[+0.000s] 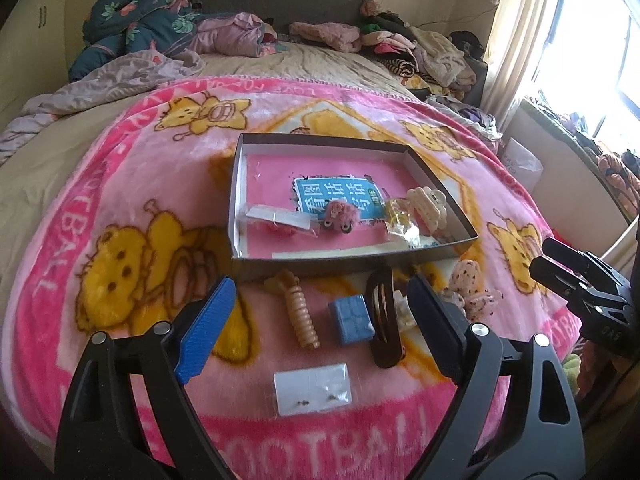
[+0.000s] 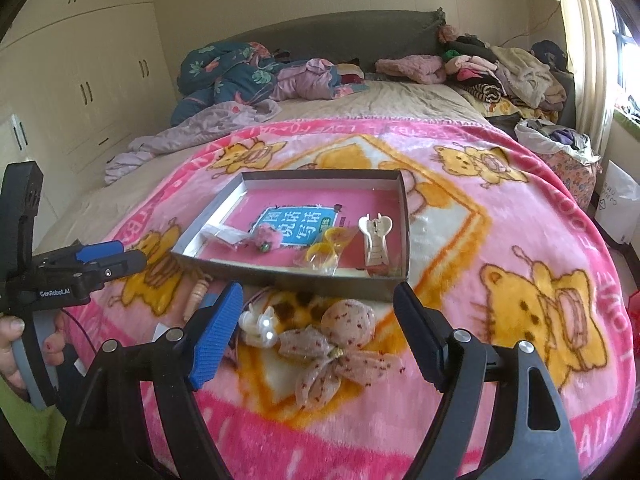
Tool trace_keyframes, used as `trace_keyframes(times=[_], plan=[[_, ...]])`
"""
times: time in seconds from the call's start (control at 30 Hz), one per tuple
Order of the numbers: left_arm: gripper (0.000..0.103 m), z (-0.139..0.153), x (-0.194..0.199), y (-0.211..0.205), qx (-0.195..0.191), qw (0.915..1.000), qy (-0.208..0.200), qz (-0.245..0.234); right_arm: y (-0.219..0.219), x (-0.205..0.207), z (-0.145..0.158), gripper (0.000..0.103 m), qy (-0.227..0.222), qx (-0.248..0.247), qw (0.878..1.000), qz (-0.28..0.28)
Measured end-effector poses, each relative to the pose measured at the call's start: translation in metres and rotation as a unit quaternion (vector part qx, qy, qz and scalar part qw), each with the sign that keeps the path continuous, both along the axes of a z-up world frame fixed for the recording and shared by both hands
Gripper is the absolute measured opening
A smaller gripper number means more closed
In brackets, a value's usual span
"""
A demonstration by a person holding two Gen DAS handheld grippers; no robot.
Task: Organize jewelry
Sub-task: 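Withdraw both open tools from the box toward the remaining clips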
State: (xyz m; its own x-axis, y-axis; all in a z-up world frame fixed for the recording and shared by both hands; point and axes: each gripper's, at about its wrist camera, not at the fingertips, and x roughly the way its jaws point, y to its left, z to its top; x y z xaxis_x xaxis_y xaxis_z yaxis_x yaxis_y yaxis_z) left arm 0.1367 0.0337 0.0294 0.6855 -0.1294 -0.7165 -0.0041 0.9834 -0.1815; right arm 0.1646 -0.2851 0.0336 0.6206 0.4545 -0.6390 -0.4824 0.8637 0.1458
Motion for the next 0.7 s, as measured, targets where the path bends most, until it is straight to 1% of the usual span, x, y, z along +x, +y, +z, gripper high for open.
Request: trace_keyframes(times=[0.43,0.7], plan=[[0.080,-0.011,-0.024,-0.004,-0.003,0.9999,0.010,-0.001,-0.008,-0.022,-0.013,0.077,0.008,-0.007,1.000,0.005],[0.080,-0.019,-0.034,-0.010,-0.001,0.9998,0.019,-0.007,-0.014,-0.031,-0.028,0.077,0.023,-0.011,1.000,0.004]])
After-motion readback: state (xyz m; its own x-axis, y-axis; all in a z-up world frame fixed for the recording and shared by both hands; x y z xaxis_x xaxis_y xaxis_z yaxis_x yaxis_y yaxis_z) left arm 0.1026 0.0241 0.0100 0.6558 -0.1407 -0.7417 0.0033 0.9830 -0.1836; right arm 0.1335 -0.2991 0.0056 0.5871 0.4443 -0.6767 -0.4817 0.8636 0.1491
